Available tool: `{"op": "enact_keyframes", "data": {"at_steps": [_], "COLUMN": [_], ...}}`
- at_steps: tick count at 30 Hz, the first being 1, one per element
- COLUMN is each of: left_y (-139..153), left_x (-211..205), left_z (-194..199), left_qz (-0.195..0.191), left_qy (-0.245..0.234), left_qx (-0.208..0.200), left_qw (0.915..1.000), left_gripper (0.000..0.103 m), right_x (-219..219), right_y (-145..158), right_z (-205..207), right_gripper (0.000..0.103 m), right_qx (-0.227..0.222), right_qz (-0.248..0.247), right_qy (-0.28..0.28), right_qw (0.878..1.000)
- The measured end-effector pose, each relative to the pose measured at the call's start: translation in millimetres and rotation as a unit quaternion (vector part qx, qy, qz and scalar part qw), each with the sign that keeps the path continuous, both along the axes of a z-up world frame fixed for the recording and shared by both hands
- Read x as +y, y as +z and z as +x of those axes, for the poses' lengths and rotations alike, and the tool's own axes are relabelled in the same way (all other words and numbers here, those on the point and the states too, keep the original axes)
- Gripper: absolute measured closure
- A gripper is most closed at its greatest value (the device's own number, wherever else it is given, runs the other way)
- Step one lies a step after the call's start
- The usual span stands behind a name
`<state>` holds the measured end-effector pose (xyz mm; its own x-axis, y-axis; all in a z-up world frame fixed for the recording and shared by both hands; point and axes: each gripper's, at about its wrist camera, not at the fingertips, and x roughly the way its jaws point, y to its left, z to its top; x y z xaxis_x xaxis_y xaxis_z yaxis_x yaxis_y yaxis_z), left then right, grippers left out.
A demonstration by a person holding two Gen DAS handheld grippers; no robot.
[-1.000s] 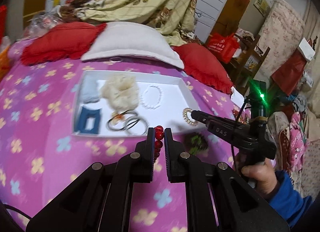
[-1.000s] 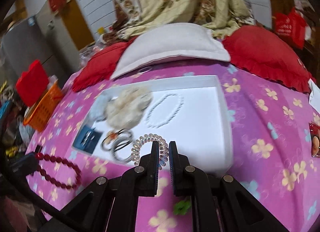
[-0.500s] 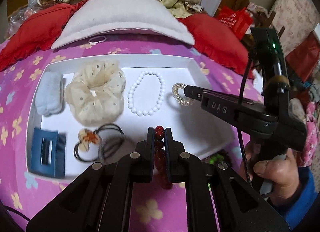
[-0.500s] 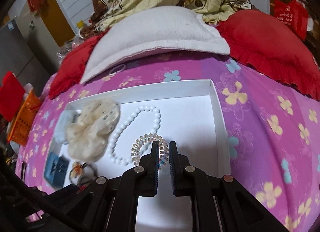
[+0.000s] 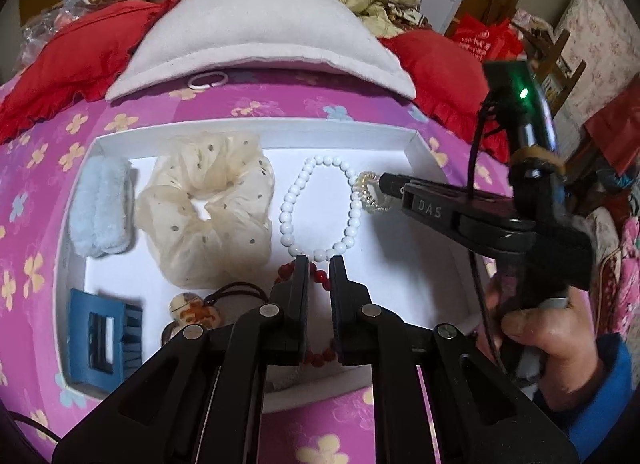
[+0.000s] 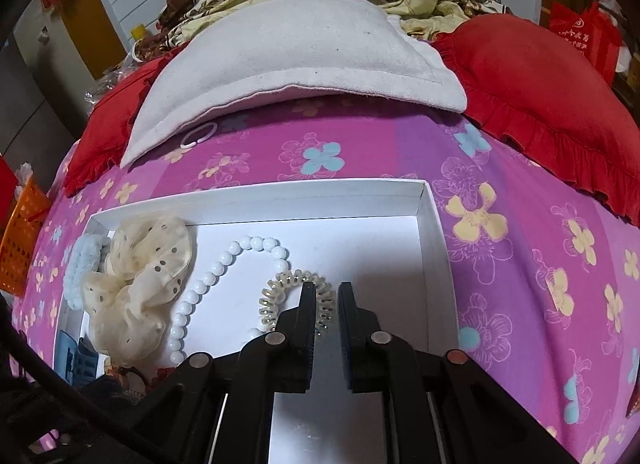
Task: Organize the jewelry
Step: 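Carry the red bracelet and coil hair tie into the tray and open both tools, then grasp the brown wooden bead bracelet with the right tool and lift it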
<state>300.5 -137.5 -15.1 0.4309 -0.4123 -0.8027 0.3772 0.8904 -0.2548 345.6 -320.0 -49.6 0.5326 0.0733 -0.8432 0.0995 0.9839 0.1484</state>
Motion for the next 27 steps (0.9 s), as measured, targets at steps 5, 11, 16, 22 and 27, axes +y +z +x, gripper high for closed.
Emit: {"op": "enact_keyframes", "data": {"at_steps": [5,11,16,22,27], "left_y": [22.1,40.3,35.0,14.9,4.5], "left_x": [11.1,31.9,52.2,64.6,82.6], "left_z": [-19.1,-64.9,-113.3,-149.2,-169.3], "left_qz": [-0.003,0.001,0.000,0.015,0.020], "left_qy": [0.014,0.022,0.032,0.041,0.061], "left_qx": [-0.021,-0.043,-0.044,-0.024,-0.011], "left_qw": [0.9997,0.9988,0.9985,0.9987,0.9979], "left_gripper": [0.094,0.090,0.081,0.081,0.081], "right_x": [-7.6,-27.9,-46.1,-49.5,-33.8], "right_y": [21.9,56.4,48.6,5.5,-13.8], "right_z": [-20.2,-86.1,-143.4,-173.1,-179.6], "right_gripper": [0.068,0.068,0.068,0.074,0.080], "right_qx": [-0.026,-0.068,-0.066,-0.033,-0.029], "right_qz": [0.009,0.019,0.032,0.051,0.036], "right_qy": [-0.004,0.002,-0.001,-0.015,-0.016], "right_qw": [1.000,0.997,0.997,0.998,0.999]}}
